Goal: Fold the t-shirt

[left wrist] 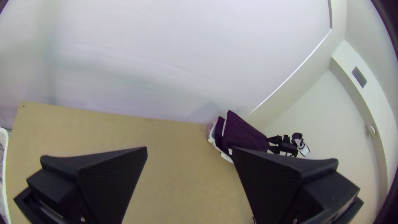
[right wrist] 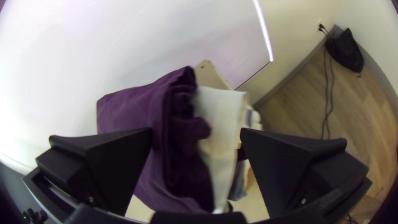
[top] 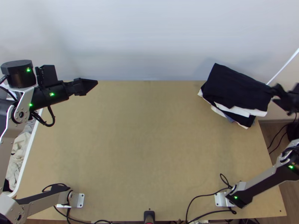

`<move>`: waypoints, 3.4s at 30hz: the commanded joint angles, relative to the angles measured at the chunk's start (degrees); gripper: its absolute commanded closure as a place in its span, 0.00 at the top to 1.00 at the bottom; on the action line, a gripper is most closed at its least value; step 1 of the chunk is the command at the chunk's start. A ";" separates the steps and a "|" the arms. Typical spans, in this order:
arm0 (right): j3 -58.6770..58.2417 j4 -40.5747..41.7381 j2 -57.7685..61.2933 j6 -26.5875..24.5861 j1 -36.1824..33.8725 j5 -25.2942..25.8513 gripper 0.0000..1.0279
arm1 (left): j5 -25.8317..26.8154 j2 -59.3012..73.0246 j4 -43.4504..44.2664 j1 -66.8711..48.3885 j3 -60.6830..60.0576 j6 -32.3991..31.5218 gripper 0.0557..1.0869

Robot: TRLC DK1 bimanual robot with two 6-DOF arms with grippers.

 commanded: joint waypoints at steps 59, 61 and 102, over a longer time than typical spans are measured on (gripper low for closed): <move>-28.04 68.25 -13.36 -9.27 32.84 51.34 0.97 | 0.23 -13.71 1.69 18.65 2.35 -0.39 0.96; -28.13 67.72 -14.24 -9.62 35.75 51.26 0.97 | 0.23 -13.88 1.69 18.73 2.35 -0.22 0.96; -0.97 53.66 -4.13 -8.92 33.11 47.13 0.96 | -9.44 -19.24 18.48 26.73 -4.24 2.33 0.96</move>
